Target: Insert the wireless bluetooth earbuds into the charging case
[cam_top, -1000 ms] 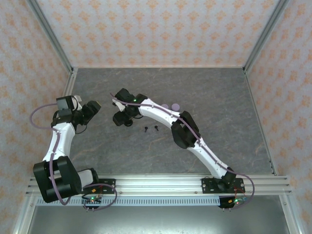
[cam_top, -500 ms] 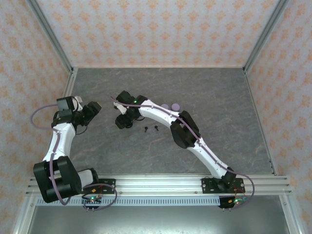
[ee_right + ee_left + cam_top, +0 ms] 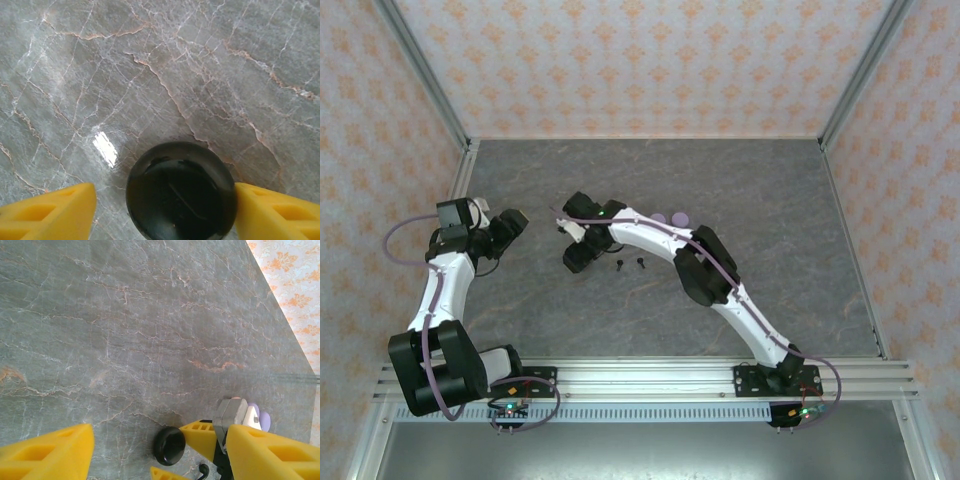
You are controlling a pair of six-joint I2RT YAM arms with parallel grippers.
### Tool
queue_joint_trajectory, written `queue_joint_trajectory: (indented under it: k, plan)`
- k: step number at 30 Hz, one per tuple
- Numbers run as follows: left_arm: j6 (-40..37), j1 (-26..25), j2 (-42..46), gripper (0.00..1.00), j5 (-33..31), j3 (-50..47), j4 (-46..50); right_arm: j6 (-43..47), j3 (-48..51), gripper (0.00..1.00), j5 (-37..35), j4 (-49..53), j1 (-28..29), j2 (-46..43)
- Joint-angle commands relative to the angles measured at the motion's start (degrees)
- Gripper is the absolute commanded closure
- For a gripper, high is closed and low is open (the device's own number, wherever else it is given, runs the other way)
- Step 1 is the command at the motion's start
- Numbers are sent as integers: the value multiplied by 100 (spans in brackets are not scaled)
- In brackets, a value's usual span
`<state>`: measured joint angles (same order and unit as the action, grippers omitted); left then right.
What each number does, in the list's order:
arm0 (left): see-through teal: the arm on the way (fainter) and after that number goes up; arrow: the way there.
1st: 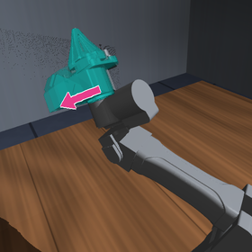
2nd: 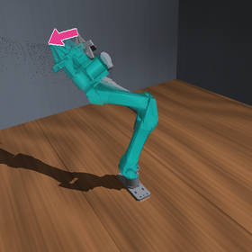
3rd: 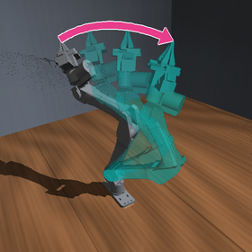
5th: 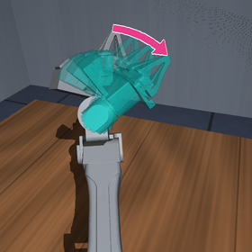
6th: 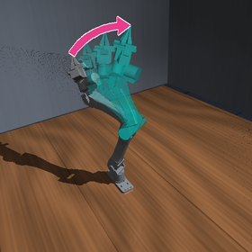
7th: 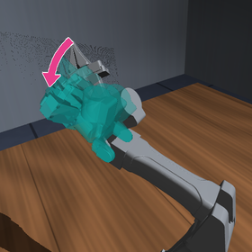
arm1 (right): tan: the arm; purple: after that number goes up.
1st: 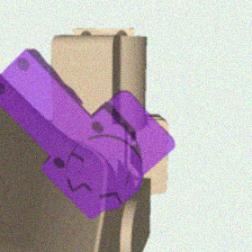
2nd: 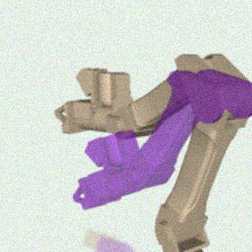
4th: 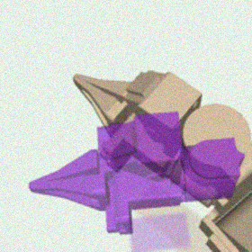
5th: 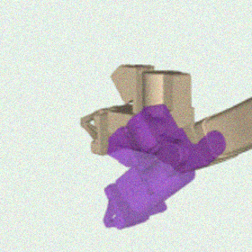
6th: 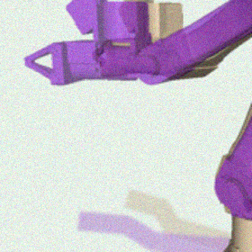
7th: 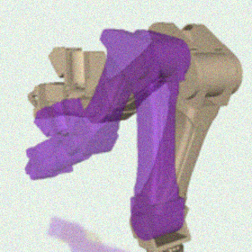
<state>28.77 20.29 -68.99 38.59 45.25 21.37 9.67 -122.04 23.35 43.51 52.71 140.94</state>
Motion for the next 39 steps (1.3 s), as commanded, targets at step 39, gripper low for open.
queue_joint_trajectory:
  k: [39]
  plan:
    - [-158, 45, 122, 29, -8, 129, 313, 2095, -568, 40, -1213, 891, 293, 405]
